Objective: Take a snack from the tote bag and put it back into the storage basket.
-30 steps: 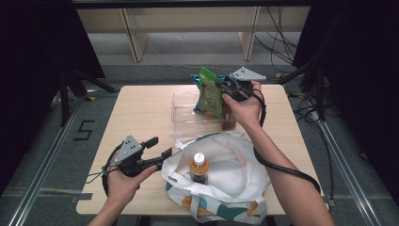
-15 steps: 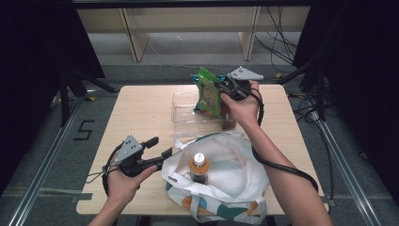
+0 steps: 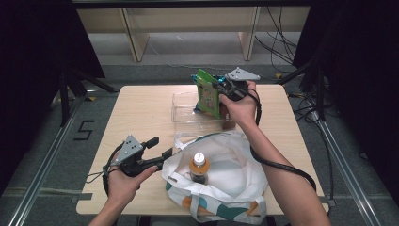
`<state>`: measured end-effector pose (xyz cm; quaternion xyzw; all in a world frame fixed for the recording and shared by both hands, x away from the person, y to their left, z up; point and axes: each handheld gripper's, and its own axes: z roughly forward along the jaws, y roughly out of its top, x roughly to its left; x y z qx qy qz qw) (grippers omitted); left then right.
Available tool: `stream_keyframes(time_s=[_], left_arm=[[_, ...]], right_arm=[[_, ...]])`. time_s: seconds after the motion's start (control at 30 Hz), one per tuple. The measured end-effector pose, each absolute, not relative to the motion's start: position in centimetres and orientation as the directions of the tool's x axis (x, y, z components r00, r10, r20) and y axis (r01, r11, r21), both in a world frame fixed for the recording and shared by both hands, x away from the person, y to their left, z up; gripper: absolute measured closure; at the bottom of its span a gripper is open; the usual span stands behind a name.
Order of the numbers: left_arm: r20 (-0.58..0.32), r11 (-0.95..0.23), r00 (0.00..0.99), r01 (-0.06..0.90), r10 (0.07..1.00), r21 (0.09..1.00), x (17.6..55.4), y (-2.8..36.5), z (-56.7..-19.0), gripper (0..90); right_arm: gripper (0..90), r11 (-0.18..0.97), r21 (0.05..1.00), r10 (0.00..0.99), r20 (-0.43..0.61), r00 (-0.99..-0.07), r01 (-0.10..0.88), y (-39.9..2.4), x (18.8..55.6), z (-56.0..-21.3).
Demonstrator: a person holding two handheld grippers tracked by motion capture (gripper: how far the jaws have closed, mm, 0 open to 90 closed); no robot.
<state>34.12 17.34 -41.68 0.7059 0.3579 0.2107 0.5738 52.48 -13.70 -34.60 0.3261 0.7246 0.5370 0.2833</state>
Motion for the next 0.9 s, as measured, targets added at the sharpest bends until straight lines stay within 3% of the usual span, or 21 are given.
stream_keyframes(time_s=[0.9], left_arm=[[-0.108, -0.087, 0.643, 0.264, 0.758, 0.960, 34.0, 17.7, -41.5, 32.9]], right_arm=[[90.0, 0.209, 0.960, 0.774, -0.045, -0.631, 0.188, -12.7, 53.4, -35.5]])
